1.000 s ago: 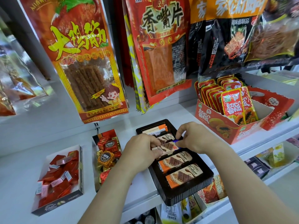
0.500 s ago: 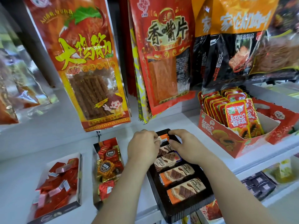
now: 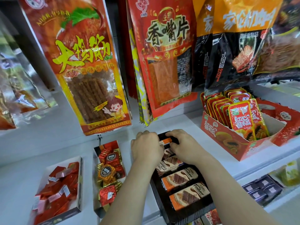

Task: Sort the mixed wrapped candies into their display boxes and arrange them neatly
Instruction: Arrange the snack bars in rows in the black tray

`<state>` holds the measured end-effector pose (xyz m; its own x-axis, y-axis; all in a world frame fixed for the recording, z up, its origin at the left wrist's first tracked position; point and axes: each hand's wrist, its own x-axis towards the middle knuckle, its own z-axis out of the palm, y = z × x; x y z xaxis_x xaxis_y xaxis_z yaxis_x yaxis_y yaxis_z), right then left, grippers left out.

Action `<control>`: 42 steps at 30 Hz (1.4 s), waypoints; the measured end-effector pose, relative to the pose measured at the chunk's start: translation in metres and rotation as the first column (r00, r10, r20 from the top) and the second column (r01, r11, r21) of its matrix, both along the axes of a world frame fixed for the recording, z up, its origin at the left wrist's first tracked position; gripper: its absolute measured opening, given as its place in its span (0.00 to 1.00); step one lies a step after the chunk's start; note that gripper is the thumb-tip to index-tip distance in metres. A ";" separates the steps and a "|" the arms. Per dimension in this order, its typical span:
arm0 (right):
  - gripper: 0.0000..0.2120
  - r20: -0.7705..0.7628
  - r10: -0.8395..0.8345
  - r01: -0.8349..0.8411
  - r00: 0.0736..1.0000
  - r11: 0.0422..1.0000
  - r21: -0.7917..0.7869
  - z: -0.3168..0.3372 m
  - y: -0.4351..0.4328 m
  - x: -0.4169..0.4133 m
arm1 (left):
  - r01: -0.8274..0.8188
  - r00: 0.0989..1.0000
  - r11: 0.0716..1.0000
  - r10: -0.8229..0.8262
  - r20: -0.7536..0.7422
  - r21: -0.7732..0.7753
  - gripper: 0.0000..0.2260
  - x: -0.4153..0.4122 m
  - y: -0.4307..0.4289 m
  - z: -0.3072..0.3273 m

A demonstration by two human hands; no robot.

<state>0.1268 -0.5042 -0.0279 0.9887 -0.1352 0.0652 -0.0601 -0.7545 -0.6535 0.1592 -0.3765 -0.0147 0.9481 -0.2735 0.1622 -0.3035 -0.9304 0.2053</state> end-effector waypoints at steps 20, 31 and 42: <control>0.11 -0.059 -0.028 0.065 0.998 0.541 0.839 0.033 -0.002 -0.021 | -0.080 0.942 0.576 -0.222 -0.250 -0.814 0.05 -0.009 0.025 0.009; 0.11 -0.067 0.059 0.030 0.996 0.493 0.869 0.034 -0.006 -0.026 | -0.128 0.883 0.604 -0.292 -0.368 -0.787 0.08 -0.009 0.044 0.016; 0.02 -0.056 -0.417 0.328 0.907 0.618 0.714 0.025 -0.017 -0.018 | 0.045 0.991 0.880 -0.098 -0.087 -0.474 0.14 -0.013 0.037 0.008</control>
